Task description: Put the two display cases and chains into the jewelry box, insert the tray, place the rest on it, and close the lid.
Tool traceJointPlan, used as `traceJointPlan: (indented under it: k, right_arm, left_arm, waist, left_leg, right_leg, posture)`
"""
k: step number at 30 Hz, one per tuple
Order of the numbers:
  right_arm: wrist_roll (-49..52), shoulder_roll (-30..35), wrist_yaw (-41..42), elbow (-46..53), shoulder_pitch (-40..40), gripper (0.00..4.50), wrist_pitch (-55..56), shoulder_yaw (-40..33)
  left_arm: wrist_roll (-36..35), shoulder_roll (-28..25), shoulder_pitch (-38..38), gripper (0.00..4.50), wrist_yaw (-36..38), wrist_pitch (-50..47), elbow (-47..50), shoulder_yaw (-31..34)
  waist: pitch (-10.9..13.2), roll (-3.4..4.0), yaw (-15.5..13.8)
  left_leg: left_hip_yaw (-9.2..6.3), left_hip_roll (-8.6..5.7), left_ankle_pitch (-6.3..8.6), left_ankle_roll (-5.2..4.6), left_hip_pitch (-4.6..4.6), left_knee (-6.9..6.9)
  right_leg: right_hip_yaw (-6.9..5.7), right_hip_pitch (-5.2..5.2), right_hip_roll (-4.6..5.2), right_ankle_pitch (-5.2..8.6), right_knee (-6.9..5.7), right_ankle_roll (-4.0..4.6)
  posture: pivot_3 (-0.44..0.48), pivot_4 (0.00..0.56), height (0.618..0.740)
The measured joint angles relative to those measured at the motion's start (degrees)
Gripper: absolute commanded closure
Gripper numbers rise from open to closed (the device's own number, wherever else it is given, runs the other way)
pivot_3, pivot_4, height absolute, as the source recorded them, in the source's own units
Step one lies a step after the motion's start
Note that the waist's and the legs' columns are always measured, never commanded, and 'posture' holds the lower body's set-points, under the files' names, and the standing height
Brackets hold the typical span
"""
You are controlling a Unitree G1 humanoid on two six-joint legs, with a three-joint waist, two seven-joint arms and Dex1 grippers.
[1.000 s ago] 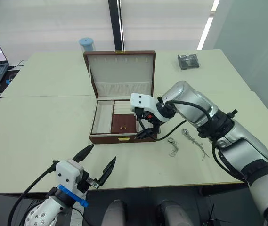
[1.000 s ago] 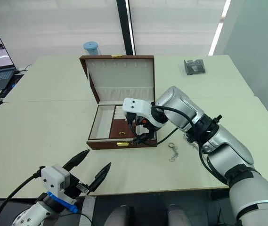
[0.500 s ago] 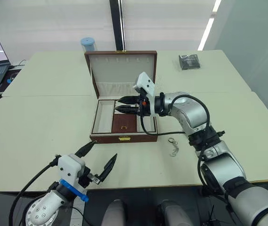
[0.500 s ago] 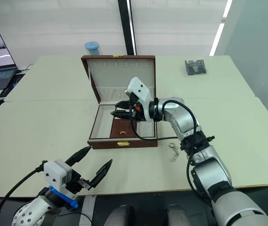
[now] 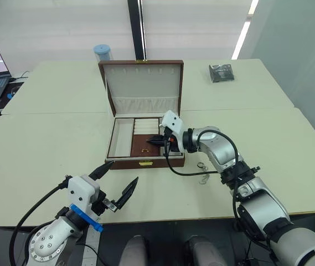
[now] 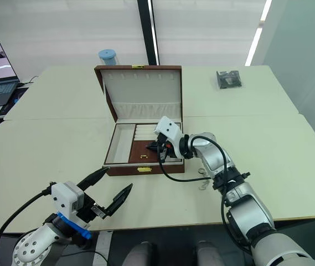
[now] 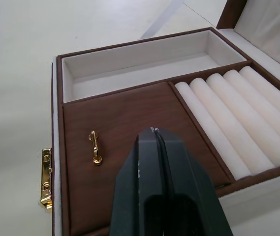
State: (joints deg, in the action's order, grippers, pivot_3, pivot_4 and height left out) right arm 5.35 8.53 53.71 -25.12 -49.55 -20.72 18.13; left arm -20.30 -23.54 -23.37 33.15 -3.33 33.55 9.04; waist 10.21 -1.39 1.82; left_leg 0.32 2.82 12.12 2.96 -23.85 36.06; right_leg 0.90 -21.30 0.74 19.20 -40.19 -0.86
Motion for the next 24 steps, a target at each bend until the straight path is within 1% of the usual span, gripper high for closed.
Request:
traceJointPlan:
  k: [4,7,8,10,13,16,18,22,23,24]
  right_arm:
    - [3.6,-0.9,1.3,0.8,1.1,4.48,-0.7,-3.0]
    - [7.8,-0.7,2.4,5.0,1.7,4.48,-1.0,-6.4]
    - [8.9,-0.3,2.5,6.3,1.7,4.31,-1.0,-7.5]
    - [10.0,1.4,2.8,8.1,1.7,3.91,-1.0,-8.6]
    - [11.8,4.6,3.8,9.4,2.7,2.97,-1.7,-10.7]
    - [13.2,9.8,3.7,11.6,5.2,2.09,-3.8,-13.7]
    - [13.8,13.5,3.7,13.7,7.9,1.51,-4.4,-15.6]
    - [13.9,20.1,4.6,16.8,15.6,0.2,-3.0,-18.7]
    - [13.9,21.4,4.8,17.2,17.6,0.04,-2.0,-19.5]
    - [13.7,22.8,4.9,17.6,19.5,0.04,-1.0,-19.9]
  left_arm:
    - [-0.1,0.0,0.8,0.0,0.0,-0.3,-0.1,0.1]
    - [-1.0,-0.6,1.9,0.0,0.0,-1.5,-0.2,0.7]
    - [-1.1,-1.0,2.4,0.0,0.0,-1.9,-0.3,1.2]
    - [-1.9,-1.9,3.7,0.0,-0.2,-3.4,-0.7,2.8]
    - [-5.4,-4.3,5.9,0.0,-0.9,-8.7,-1.1,5.6]
    - [-9.3,-7.9,8.4,0.0,-1.0,-14.0,-3.7,10.2]
    - [-10.5,-10.4,9.3,0.0,-0.3,-16.5,-6.0,12.2]
    - [-11.2,-15.8,11.7,0.0,3.0,-18.5,-12.1,15.2]
    - [-11.2,-17.2,12.6,0.0,4.1,-18.7,-14.1,16.1]
    - [-11.1,-18.7,13.5,0.0,5.1,-18.7,-16.3,17.2]
  waist:
    - [0.0,0.0,0.0]
    - [0.0,0.01,0.0]
    - [0.0,0.01,0.0]
    - [0.0,0.0,0.0]
    - [0.0,-0.01,-0.1]
    - [0.0,-0.02,-0.2]
    - [0.0,-0.02,-0.2]
    - [0.0,-0.03,-0.2]
    - [0.1,-0.04,-0.2]
    - [0.1,-0.04,-0.2]
  left_leg:
    - [-0.01,0.01,0.0,0.0,-0.02,0.0]
    - [-0.01,0.01,0.0,0.0,-0.04,0.0]
    - [-0.02,0.01,0.0,0.0,-0.03,0.0]
    - [-0.04,0.01,0.0,0.0,-0.03,0.0]
    - [-0.04,0.0,0.0,0.0,-0.04,0.01]
    - [-0.02,-0.02,0.0,0.0,-0.04,0.0]
    - [-0.01,-0.03,0.0,0.0,-0.05,-0.01]
    - [-0.03,-0.01,0.0,0.0,-0.04,-0.02]
    - [-0.03,-0.02,0.0,0.0,-0.04,-0.03]
    - [-0.01,-0.02,0.0,0.0,-0.03,-0.03]
  right_leg:
    - [-0.01,-0.01,0.0,0.0,0.0,0.0]
    - [-0.01,-0.03,0.0,0.0,0.0,0.0]
    - [-0.02,-0.02,0.0,0.0,0.0,0.0]
    - [-0.04,-0.01,0.0,0.0,0.0,0.0]
    - [-0.05,0.0,0.0,0.0,0.0,0.0]
    - [-0.03,0.0,0.02,0.0,0.03,0.0]
    - [-0.02,0.0,0.03,0.0,0.08,0.0]
    - [-0.04,0.0,0.0,0.0,0.09,0.0]
    - [-0.05,0.0,-0.01,0.0,0.08,0.0]
    - [-0.03,-0.01,-0.02,0.0,0.08,0.0]
  posture:
    - [0.0,0.15,0.74]
    - [0.0,0.15,0.74]
    - [0.0,0.15,0.74]
    - [0.0,0.15,0.74]
    - [0.0,0.15,0.74]
    - [0.0,0.15,0.74]
    - [0.0,0.15,0.74]
    - [0.0,0.15,0.74]
    - [0.0,0.15,0.74]
    - [0.0,0.15,0.74]
